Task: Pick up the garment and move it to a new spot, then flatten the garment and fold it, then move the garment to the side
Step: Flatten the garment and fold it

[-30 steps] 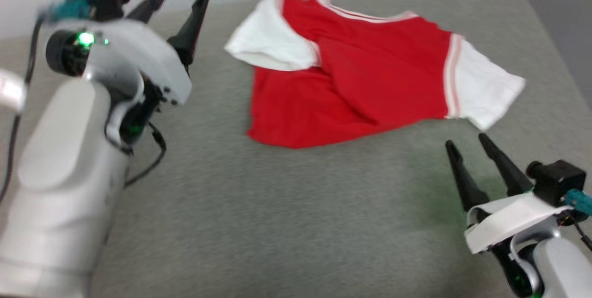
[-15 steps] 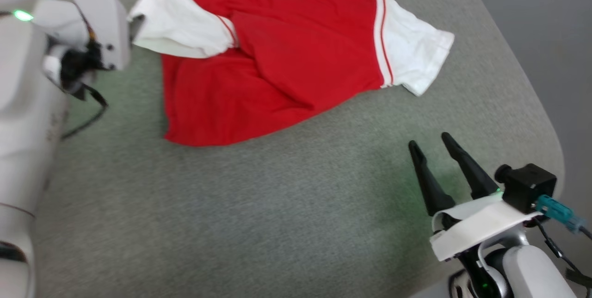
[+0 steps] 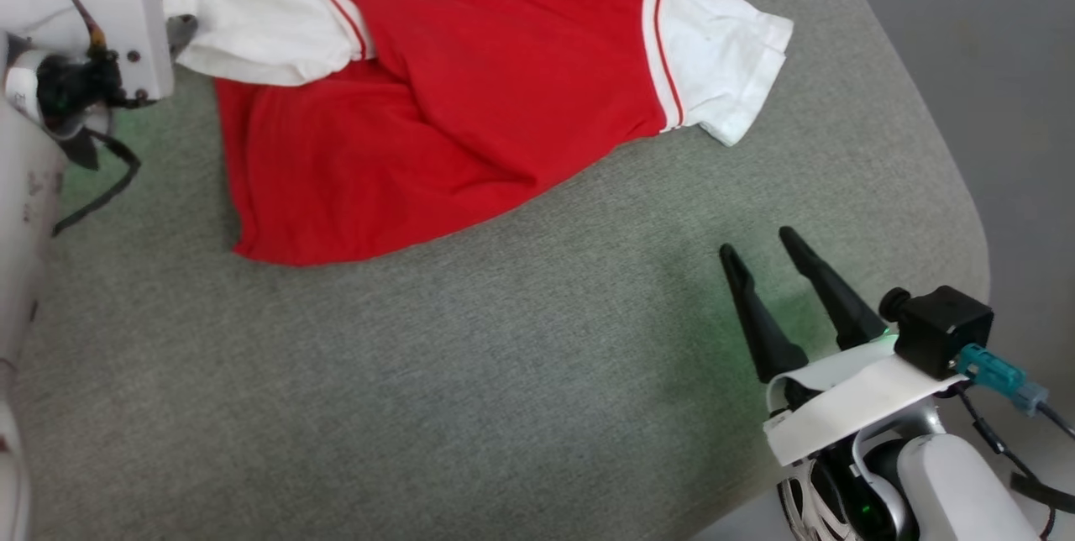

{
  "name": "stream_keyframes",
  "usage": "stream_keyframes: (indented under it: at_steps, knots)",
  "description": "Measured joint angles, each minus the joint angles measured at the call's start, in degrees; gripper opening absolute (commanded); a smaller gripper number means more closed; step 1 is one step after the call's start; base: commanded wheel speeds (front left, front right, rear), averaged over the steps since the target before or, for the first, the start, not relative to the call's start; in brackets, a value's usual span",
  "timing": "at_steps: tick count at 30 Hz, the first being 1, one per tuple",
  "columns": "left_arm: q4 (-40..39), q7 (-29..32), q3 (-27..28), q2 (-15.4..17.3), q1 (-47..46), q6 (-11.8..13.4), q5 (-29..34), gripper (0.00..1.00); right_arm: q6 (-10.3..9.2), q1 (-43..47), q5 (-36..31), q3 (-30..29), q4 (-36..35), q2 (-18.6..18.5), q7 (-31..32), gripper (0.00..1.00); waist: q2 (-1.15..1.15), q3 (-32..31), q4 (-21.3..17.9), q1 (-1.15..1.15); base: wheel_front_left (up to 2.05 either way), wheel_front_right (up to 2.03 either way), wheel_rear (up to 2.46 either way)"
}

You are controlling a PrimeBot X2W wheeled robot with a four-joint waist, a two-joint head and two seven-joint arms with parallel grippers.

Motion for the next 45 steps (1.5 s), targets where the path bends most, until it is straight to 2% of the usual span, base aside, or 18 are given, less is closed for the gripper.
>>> stream_keyframes:
  at_steps: [5,9,12,17,21,29,34,38,39,40,41,45]
  knots:
    - [-0.9,0.6,-0.6,-1.8,0.2,0.0,-3.8,0.00,0.00,0.0,-0.5,-1.3,-0.6,-0.3,0.3,1.00,0.00,-0.4,1.6,0.00,0.00,0.00,0.00]
    - [-2.8,-1.7,-2.4,-2.6,0.9,0.0,-5.3,0.00,-0.01,0.1,-1.0,-2.3,-1.4,-0.7,0.9,1.00,0.00,-1.1,3.9,0.00,0.00,0.00,0.00]
    - [-5.6,-2.2,-4.3,-2.3,2.2,0.0,-7.1,0.00,-0.01,0.9,-1.6,-3.3,-2.3,-1.3,1.9,1.00,0.00,-2.1,6.1,0.00,0.00,0.00,0.00]
    - [-10.6,-1.7,-6.1,0.9,4.6,-0.1,-11.5,0.00,-0.01,3.0,-2.8,-5.4,-4.4,-2.6,4.6,1.00,0.00,-4.2,10.5,0.00,0.00,0.00,0.00]
    - [-13.2,-0.3,-7.5,5.3,7.2,-0.1,-13.8,0.00,-0.01,3.9,-3.4,-6.4,-6.6,-3.2,6.9,1.00,0.00,-6.1,14.5,0.00,0.00,0.00,0.00]
    - [-13.1,1.7,-7.3,11.7,9.8,-0.1,-16.7,0.00,-0.01,5.1,-4.0,-8.0,-10.0,-3.7,10.5,1.00,0.00,-9.9,21.3,0.00,0.00,0.00,0.00]
    - [-11.5,0.9,-7.0,11.7,12.0,-0.1,-17.9,0.00,-0.01,5.9,-3.9,-8.0,-11.1,-3.5,11.3,1.00,0.00,-11.9,23.5,0.00,0.00,0.00,0.00]
    - [-9.9,-2.0,-7.1,10.7,13.2,-0.1,-17.7,0.02,-0.01,6.2,-3.9,-8.8,-11.6,-3.7,11.9,1.00,0.00,-12.5,23.4,0.00,0.00,0.00,0.00]
    - [-9.5,-2.7,-7.1,10.4,13.5,-0.1,-17.7,0.07,-0.01,6.3,-3.8,-9.0,-11.7,-3.8,12.1,1.00,0.00,-12.5,23.1,0.00,0.00,0.00,0.00]
    - [-9.1,-3.3,-7.1,10.2,13.8,-0.1,-17.6,0.43,-0.01,6.4,-3.8,-9.3,-11.9,-3.9,12.2,1.00,0.00,-12.4,22.8,0.00,0.00,0.00,0.00]
    - [-8.6,-3.9,-7.2,9.9,14.0,-0.1,-17.6,1.00,-0.01,6.4,-3.8,-9.7,-12.0,-3.9,12.3,1.00,0.00,-12.4,22.5,0.00,0.00,0.00,0.00]
    - [-7.2,-6.2,-7.6,9.0,14.7,-0.1,-17.5,1.00,-0.01,7.2,-3.6,-10.5,-12.2,-4.4,13.0,1.00,0.00,-12.8,21.7,0.00,0.00,0.00,0.00]
